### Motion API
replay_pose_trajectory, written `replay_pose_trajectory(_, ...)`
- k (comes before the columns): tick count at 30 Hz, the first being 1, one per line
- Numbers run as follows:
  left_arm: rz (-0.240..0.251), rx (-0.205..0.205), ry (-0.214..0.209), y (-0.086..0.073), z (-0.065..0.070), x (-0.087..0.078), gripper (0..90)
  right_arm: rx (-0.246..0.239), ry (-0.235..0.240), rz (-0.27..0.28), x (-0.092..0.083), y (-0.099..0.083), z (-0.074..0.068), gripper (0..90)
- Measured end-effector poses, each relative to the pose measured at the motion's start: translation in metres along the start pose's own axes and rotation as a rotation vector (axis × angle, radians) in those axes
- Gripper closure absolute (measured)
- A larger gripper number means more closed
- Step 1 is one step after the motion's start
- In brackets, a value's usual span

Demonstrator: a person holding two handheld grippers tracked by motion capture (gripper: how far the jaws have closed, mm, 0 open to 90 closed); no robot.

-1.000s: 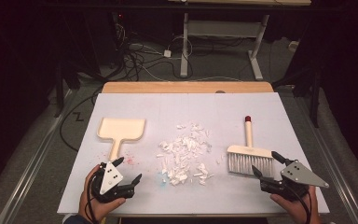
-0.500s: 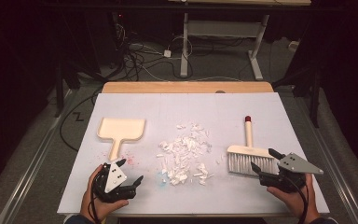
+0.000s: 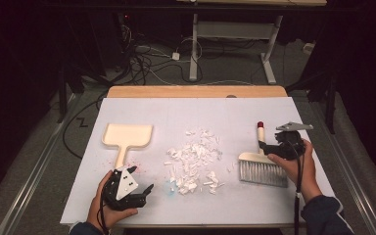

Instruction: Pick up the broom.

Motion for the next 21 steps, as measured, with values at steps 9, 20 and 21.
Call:
replay_pose_trajectory(9,-0.014,0.019,0.000,0.001,0.004,0.002,20.0,0.090,0.069,-0.181,0.038,-0.020,0.005,47.3)
replay_pose_trajectory(20,-0.029,0.047,-0.001,-0.002,0.009,-0.003,20.7,0.048,0.010,-0.166,0.041,-0.017,0.001,67.6)
replay_pose_trajectory(21,-0.029,0.047,-0.001,-0.002,0.009,-0.003,20.7,0.048,0.013,-0.160,0.041,-0.017,0.001,70.7)
Point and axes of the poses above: each handheld gripper's, and its own axes: x roughly forward along the jaws, y roughly out of its top, z roughly to its right, the point moved 6 cm from there along x, roughly forward along the jaws, and after that the axes turned 2 degrees about y, right-handed, at the moved point
